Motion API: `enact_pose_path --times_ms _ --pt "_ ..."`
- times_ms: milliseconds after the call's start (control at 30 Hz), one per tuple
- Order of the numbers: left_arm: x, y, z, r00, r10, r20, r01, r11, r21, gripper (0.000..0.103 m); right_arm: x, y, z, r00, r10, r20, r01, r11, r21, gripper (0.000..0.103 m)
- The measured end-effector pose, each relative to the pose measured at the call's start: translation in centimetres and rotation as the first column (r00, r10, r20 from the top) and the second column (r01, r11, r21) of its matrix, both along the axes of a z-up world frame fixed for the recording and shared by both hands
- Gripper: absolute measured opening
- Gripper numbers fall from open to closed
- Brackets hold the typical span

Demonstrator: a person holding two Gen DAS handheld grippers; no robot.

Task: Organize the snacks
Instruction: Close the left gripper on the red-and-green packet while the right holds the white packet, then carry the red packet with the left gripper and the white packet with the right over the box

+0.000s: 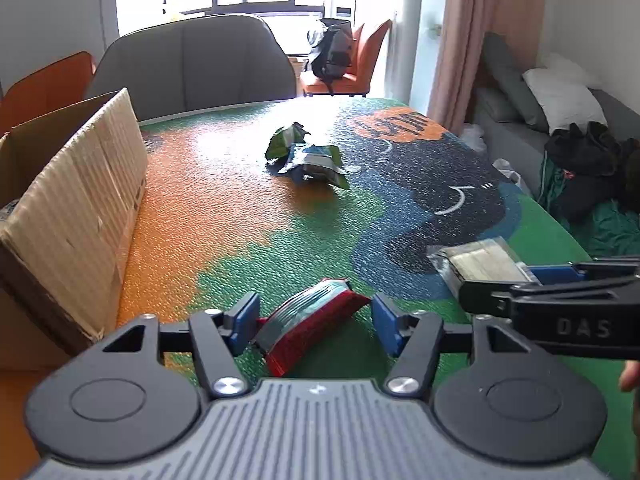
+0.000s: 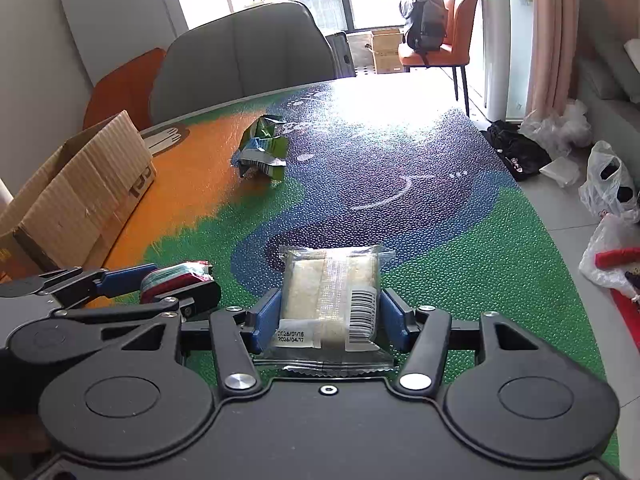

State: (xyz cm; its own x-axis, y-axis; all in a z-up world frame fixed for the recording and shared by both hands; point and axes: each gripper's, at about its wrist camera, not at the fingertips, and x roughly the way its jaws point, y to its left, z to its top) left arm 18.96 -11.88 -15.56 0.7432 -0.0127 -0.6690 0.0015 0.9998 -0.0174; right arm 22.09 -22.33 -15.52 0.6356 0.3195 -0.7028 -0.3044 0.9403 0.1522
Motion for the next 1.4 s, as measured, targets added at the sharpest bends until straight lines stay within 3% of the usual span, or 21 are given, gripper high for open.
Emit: enact_pose_path --times_ms 67,133,233,533,833,1400 --pt "-0.3 -0.1 0.0 1.0 -0.001 0.005 0.001 1.0 0.003 0.049 -0.2 0.2 0.0 1.0 -0.001 0.003 0.001 1.0 -0.011 0.057" --pt "-0.4 0.2 0.0 1.0 0.01 0.008 -0.01 1.0 -0.005 0.027 -0.5 0.4 0.0 1.0 0.001 0.007 0.0 1.0 -0.023 0.057" --pt "-0.5 0.9 0.2 1.0 0.012 -0.002 -0.012 0.999 -0.043 0.018 -0.7 0.7 0.0 1.0 0.004 0.014 -0.003 0.999 -0.044 0.051" --pt "-1.8 2.3 1.3 0.999 0.035 0.005 -0.034 0.994 -0.105 0.018 -1.6 0.9 0.7 1.0 0.023 0.02 -0.022 1.0 -0.013 0.045" --pt "-2.7 3.4 5.6 0.995 0.045 0.092 -0.034 0.992 -0.119 0.018 -1.7 2.4 3.7 0.996 0.053 0.073 -0.054 0.998 0.021 0.045" --pt "-3.5 8.7 10.9 0.981 0.117 0.156 -0.095 0.986 -0.138 0.018 -1.1 8.1 8.9 0.98 0.149 0.135 -0.158 0.986 0.057 0.045"
